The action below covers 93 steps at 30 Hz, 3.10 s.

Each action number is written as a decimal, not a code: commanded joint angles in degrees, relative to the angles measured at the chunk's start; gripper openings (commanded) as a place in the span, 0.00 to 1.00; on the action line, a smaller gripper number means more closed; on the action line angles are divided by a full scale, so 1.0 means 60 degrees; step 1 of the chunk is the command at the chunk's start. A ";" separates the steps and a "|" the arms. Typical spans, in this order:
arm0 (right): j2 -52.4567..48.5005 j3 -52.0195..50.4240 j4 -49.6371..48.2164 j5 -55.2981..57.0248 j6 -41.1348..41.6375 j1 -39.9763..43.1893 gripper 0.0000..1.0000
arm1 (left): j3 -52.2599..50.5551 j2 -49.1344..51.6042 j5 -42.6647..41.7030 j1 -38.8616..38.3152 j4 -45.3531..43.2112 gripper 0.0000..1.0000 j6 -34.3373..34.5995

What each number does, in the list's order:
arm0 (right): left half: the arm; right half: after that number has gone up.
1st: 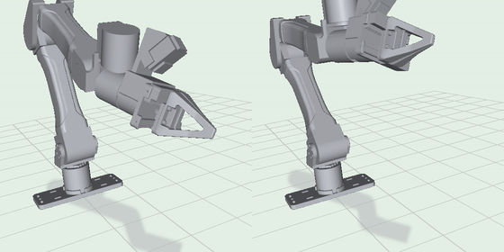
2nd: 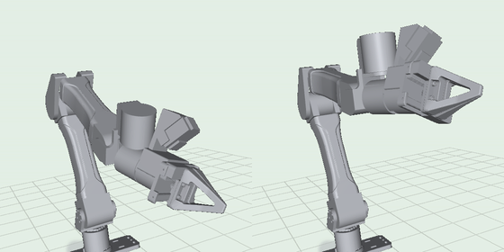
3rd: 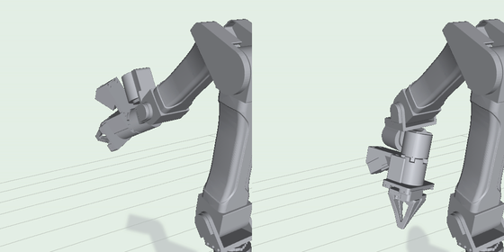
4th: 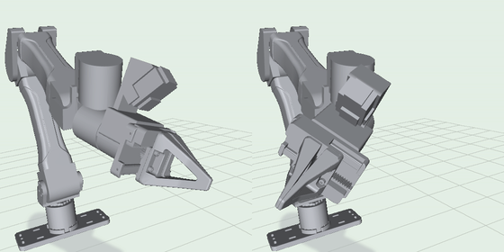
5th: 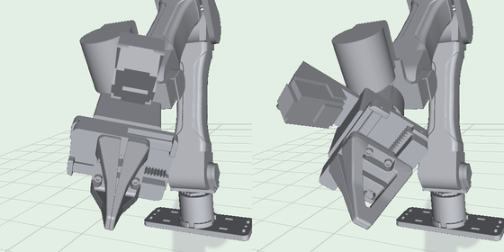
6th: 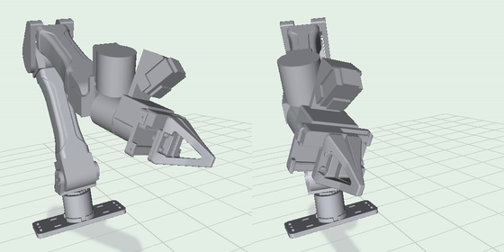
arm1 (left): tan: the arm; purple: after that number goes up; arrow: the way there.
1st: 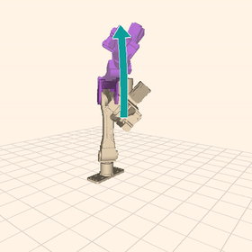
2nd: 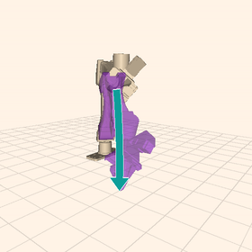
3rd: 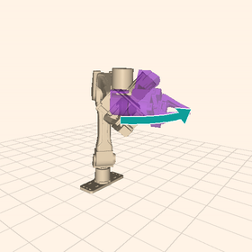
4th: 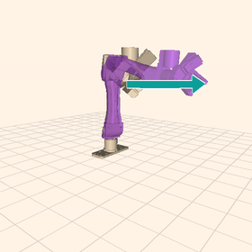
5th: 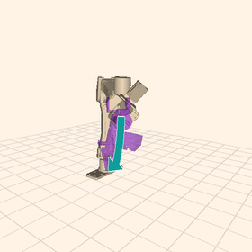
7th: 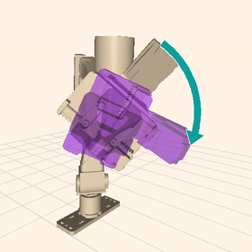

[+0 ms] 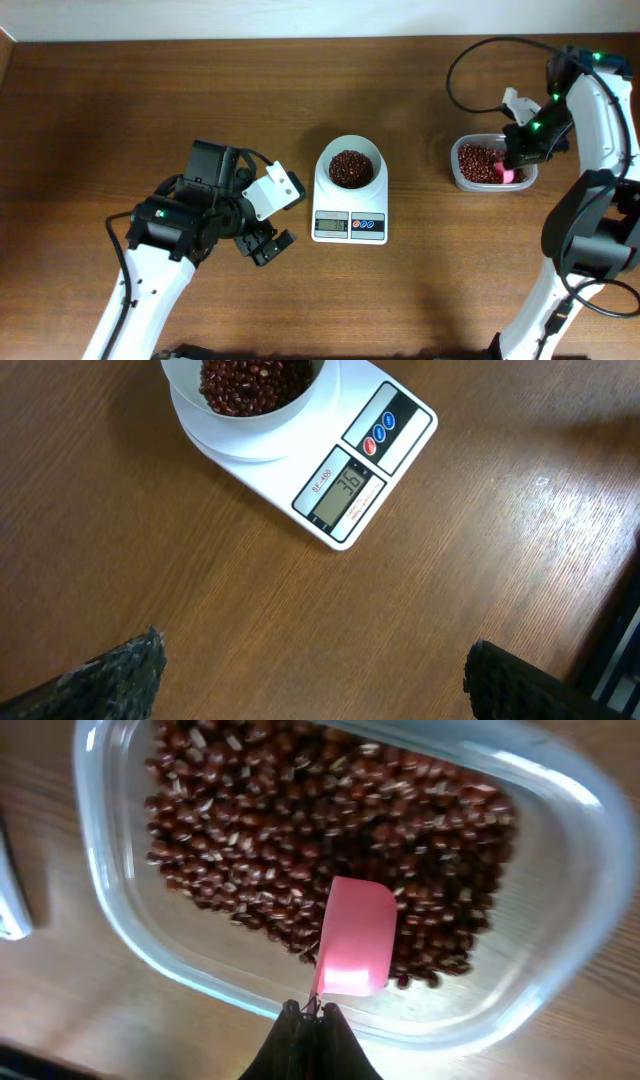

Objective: Scoop and weigh 50g on scale
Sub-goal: 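Scoop red beans with the right gripper, then carry the scoop with the right gripper over the white bowl, then tip the scoop to pour beans into the bowl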

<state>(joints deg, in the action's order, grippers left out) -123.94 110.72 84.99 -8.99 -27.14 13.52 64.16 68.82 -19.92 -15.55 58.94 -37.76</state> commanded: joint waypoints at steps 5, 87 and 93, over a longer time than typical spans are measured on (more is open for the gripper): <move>-0.0040 -0.0240 -0.0011 -0.1300 -0.0455 0.0073 0.04 | 0.0171 -0.0098 -0.0029 0.0055 -0.0018 0.99 -0.0073; -0.0040 -0.0994 -0.1687 -0.6692 -0.0867 -0.3763 0.04 | 0.0171 -0.0098 -0.0029 0.0055 -0.0018 0.99 -0.0076; -0.0033 -0.0025 -0.1672 -0.5599 -0.0648 -0.3836 0.04 | 0.0171 -0.0098 -0.0029 0.0055 -0.0018 0.99 -0.0076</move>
<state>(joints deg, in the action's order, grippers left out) -124.03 106.80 75.11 -47.00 -31.66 -8.84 64.16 68.82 -19.92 -15.55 58.94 -37.76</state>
